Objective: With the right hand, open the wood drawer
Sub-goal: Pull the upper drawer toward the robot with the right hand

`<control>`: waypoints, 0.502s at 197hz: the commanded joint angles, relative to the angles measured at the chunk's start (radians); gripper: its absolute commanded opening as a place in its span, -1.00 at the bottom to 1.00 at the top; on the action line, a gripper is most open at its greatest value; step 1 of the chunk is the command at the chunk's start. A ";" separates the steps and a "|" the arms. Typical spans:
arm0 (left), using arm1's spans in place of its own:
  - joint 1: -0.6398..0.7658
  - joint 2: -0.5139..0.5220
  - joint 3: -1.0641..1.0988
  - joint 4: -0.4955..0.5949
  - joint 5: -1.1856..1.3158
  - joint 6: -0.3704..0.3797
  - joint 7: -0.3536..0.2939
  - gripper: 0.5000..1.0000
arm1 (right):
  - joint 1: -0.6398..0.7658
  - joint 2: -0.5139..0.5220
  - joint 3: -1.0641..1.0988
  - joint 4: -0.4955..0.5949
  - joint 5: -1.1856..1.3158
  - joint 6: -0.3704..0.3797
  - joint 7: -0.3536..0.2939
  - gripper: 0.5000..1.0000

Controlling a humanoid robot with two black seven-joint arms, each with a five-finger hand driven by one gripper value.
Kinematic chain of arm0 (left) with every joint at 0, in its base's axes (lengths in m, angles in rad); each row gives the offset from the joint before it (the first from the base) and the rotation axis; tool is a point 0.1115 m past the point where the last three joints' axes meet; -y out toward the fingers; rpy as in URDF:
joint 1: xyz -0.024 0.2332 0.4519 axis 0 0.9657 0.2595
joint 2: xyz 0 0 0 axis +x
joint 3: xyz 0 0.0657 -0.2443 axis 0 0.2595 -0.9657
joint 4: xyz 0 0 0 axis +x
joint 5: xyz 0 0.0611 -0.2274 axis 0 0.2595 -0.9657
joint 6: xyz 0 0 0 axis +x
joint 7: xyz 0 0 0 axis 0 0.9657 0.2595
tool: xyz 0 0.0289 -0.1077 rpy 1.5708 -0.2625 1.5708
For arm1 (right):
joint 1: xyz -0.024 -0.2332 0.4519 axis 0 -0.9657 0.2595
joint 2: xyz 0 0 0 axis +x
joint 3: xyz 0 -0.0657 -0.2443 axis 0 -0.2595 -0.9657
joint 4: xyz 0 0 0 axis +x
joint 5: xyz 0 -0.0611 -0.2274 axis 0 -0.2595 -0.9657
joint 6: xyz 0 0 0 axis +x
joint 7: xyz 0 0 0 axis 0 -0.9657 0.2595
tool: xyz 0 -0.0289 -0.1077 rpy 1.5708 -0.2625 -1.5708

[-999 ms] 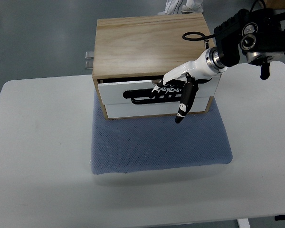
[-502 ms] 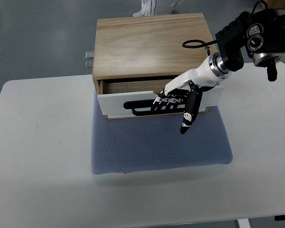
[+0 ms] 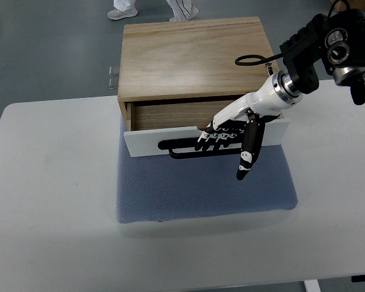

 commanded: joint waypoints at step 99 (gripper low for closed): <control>0.000 0.000 0.000 0.000 0.000 0.000 0.000 1.00 | 0.003 -0.017 0.000 0.035 0.000 0.036 0.022 0.76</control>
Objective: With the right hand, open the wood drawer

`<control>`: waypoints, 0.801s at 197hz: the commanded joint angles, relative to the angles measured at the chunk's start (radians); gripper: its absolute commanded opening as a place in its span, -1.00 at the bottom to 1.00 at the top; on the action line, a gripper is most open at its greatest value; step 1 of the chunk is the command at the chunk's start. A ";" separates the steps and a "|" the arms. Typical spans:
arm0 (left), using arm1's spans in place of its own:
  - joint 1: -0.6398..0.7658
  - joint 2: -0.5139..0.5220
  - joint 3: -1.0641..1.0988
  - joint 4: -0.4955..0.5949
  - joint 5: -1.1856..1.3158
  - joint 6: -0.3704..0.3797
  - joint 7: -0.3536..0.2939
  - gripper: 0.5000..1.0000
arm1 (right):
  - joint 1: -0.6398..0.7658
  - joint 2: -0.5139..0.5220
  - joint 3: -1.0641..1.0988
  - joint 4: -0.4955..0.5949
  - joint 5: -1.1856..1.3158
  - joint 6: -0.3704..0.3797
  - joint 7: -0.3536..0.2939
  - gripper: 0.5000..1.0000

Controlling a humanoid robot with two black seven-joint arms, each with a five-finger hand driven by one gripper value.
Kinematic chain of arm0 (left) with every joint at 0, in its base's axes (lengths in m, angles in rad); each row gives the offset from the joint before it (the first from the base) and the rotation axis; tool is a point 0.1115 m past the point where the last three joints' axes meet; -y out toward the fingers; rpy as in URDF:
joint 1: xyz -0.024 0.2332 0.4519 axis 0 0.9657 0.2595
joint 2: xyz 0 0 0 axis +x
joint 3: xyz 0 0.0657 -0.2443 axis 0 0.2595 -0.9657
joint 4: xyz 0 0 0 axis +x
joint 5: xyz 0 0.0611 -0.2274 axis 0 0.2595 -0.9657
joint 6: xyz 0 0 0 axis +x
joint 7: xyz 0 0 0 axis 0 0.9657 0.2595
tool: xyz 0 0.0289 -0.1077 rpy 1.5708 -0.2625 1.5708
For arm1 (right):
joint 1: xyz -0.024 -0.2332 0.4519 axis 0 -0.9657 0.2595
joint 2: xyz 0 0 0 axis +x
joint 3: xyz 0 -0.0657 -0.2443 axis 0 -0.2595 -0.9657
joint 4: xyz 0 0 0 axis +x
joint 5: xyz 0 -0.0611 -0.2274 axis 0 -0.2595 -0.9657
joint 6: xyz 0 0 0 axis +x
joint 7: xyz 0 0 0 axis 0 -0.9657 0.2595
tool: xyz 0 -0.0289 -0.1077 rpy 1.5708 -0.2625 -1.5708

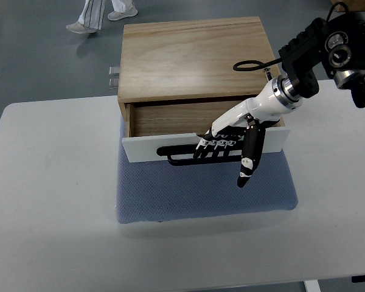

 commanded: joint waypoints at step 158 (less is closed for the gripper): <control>0.000 0.000 0.000 0.000 0.001 0.000 0.000 1.00 | 0.017 -0.021 0.006 0.015 0.000 -0.028 0.008 0.76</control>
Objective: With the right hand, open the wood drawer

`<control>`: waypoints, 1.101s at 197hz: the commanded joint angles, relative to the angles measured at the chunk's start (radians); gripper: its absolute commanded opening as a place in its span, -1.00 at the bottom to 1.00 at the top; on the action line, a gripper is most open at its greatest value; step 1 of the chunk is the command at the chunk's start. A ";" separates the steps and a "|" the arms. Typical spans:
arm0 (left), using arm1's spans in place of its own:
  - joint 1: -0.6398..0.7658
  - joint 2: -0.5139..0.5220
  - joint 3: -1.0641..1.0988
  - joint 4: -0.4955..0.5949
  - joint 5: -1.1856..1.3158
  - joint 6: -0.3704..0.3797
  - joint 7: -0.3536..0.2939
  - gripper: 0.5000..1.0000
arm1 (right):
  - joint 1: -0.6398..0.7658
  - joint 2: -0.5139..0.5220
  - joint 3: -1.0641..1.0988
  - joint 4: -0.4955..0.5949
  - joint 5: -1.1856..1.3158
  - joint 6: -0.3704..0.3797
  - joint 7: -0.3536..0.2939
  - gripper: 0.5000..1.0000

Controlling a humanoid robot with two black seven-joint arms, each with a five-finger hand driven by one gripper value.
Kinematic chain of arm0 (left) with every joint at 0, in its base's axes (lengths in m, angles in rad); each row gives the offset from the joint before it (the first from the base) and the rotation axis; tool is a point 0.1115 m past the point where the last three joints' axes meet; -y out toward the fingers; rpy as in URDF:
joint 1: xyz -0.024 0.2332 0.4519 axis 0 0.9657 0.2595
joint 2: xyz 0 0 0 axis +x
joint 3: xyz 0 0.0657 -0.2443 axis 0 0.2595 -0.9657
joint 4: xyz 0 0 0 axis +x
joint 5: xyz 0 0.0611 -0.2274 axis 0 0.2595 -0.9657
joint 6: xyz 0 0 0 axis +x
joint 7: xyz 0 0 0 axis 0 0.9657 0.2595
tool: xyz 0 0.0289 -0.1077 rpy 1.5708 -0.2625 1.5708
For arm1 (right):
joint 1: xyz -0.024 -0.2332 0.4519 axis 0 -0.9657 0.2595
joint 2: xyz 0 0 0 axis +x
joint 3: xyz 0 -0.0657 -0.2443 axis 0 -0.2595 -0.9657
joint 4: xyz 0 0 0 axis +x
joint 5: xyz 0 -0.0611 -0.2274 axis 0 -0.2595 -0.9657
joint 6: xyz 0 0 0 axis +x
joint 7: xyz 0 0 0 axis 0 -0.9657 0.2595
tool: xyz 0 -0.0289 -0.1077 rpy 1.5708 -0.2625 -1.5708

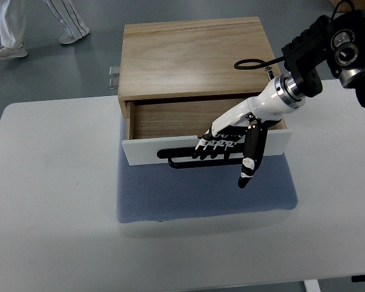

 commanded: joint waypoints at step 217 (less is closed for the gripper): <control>0.000 0.000 0.000 0.000 0.000 0.000 0.000 1.00 | -0.276 -0.143 0.810 -0.404 0.161 -0.229 0.058 0.77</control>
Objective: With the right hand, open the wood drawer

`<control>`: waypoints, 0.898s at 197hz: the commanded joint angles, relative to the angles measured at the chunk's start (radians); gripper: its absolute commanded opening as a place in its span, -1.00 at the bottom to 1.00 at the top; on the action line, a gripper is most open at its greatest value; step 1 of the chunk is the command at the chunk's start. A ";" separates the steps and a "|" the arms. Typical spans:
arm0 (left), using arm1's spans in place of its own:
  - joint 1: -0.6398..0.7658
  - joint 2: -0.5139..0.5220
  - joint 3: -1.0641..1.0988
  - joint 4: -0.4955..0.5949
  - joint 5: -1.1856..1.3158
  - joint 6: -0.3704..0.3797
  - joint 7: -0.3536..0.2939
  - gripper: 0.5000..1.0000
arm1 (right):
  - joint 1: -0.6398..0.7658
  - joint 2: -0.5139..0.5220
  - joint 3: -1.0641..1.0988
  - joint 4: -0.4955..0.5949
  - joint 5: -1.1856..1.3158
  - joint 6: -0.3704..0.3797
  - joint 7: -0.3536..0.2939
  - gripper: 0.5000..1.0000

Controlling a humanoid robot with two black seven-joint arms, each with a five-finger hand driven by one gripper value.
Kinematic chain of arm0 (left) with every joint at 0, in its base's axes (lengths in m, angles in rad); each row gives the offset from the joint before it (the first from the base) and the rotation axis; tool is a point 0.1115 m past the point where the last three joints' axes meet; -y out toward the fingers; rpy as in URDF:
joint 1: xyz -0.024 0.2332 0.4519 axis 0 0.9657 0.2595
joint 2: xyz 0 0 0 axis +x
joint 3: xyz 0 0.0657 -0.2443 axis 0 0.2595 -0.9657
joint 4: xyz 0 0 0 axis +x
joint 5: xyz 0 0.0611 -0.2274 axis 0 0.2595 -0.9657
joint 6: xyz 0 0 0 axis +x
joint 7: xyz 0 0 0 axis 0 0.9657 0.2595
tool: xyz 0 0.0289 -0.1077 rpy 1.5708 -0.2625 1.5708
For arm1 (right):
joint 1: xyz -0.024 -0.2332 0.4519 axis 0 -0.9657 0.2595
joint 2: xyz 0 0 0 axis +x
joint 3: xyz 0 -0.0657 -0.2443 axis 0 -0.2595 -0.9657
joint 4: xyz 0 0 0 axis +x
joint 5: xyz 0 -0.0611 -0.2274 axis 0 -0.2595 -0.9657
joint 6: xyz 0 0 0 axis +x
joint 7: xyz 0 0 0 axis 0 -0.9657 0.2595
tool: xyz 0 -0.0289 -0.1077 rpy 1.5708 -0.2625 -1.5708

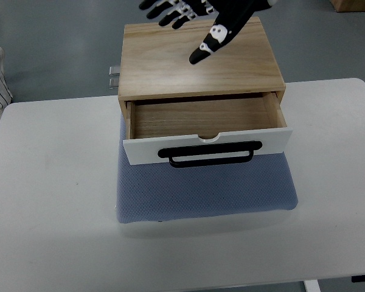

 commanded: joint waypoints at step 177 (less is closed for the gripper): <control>0.000 0.000 0.000 0.000 0.000 0.000 0.000 1.00 | -0.772 0.291 0.906 -0.588 0.142 -0.353 0.132 0.76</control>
